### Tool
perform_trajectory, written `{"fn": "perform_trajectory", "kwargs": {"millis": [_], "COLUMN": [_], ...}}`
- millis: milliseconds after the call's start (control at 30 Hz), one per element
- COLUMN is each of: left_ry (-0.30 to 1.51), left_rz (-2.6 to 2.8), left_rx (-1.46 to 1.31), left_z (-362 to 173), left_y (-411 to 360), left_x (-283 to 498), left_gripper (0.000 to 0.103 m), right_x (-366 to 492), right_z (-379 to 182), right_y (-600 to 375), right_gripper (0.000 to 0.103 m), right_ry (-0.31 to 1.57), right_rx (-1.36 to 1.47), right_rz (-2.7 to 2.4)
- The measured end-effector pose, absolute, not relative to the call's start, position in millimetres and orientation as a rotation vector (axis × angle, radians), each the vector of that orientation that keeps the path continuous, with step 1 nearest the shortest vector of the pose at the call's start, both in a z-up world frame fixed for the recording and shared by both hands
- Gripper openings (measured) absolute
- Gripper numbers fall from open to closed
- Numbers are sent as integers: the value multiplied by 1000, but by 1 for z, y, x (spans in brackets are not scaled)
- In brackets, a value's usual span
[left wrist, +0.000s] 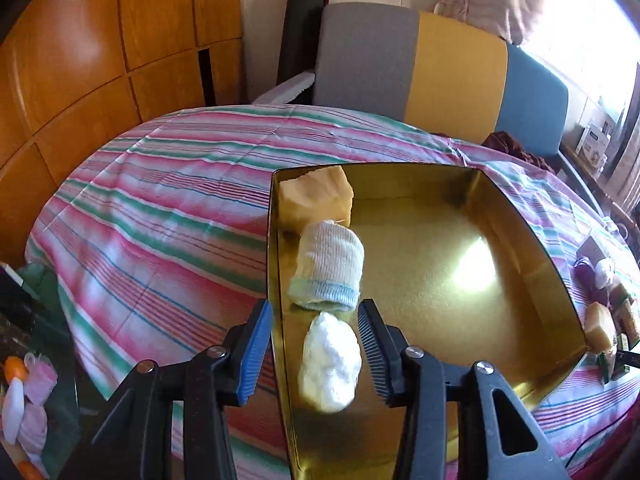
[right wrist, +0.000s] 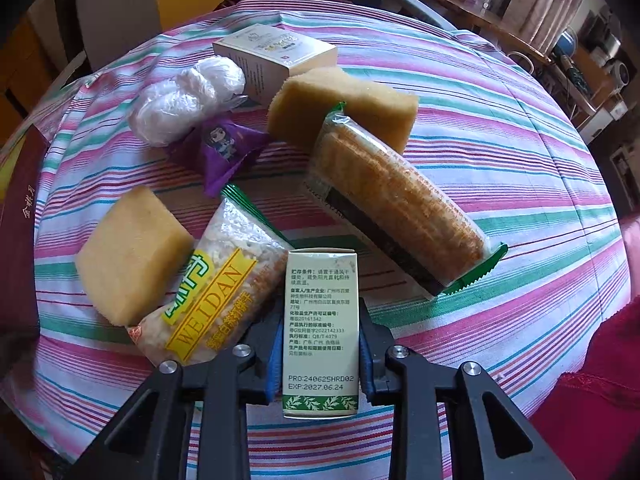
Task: Organize objects
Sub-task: 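Lower bag into tray, open left gripper while right gripper holds the carton, then carry the green-and-white carton into the tray and open the right gripper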
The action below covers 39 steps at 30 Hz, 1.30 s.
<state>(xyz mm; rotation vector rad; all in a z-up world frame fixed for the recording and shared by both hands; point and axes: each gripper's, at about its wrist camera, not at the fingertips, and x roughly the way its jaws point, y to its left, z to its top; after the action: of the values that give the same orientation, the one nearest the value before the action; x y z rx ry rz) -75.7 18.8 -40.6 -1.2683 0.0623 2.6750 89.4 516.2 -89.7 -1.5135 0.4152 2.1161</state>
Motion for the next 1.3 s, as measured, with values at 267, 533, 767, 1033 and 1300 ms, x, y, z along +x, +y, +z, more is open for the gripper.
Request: {"fn": "perform_trajectory", "kwargs": {"millis": [267, 533, 767, 1033, 1300], "left_ry": [30, 2, -22, -59, -131], "left_rz": [2692, 2688, 2683, 2689, 2752], "left_rx": [-1233, -1223, -1224, -1241, -1276], "left_z": [-33, -32, -32, -35, -37], "left_y": [12, 10, 4, -6, -39], "left_x": [-53, -45, -43, -45, -49], "left_gripper": [45, 45, 45, 45, 45], "right_x": [113, 115, 44, -26, -87], "right_z": [-62, -11, 21, 1, -56], "right_y": [522, 470, 379, 286, 210], "right_gripper": [30, 30, 30, 30, 30], "right_ry": [498, 516, 396, 350, 280], "right_rx": [-1356, -1210, -1281, -1506, -1779], "right_rz": [2181, 2393, 2708, 2867, 2793]}}
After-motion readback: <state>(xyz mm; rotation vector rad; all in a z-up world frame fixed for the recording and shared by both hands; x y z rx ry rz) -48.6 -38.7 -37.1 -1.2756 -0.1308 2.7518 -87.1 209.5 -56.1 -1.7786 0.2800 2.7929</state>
